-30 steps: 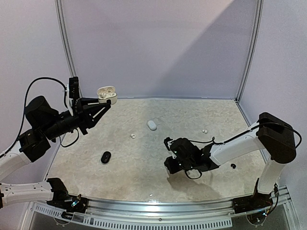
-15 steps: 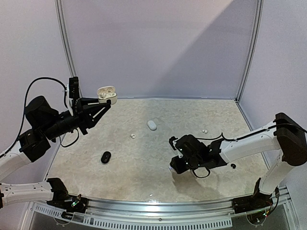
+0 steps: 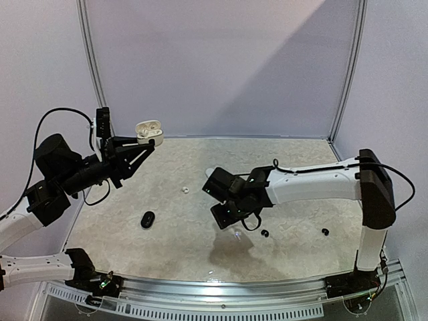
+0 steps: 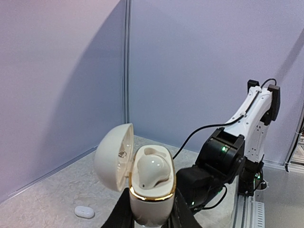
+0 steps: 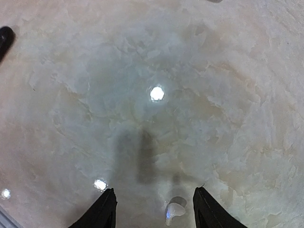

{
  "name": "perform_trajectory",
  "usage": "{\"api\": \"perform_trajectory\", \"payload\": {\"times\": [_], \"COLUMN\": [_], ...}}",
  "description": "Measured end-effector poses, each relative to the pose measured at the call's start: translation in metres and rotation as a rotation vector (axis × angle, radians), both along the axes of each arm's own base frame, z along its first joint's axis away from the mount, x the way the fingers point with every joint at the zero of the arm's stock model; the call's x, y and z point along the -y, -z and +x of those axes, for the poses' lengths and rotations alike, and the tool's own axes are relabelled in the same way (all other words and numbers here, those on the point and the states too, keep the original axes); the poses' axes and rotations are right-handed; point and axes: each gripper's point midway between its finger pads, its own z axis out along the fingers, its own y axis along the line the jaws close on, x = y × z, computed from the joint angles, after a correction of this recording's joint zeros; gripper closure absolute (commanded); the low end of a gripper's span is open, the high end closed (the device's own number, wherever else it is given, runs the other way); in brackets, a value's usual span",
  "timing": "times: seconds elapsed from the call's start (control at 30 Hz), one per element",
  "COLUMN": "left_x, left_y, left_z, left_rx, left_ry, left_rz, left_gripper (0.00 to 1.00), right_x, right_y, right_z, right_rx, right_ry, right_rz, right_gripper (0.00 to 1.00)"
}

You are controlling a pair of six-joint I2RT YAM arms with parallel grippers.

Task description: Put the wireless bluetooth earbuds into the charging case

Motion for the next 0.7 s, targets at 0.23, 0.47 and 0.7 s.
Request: {"api": "perform_trajectory", "payload": {"times": [0.23,0.47,0.7], "left_x": [0.000,0.000,0.000], "left_y": [0.000,0.000,0.000], "left_z": [0.000,0.000,0.000], "left_rx": [0.000,0.000,0.000], "left_ry": [0.000,0.000,0.001], "left_rz": [0.000,0.000,0.000], "left_gripper": [1.00,1.00,1.00], "right_x": [0.018,0.021,0.031], "right_y": [0.041,0.043,0.052], "right_z": [-0.018,-0.018,-0.022], "right_rx": [-0.081,-0.102,-0.121], "right_ry": [-0.024,-0.017,-0.015], "right_rz": [-0.224,-0.279,-0.336], "right_gripper": [0.51,0.61,0.65]}}
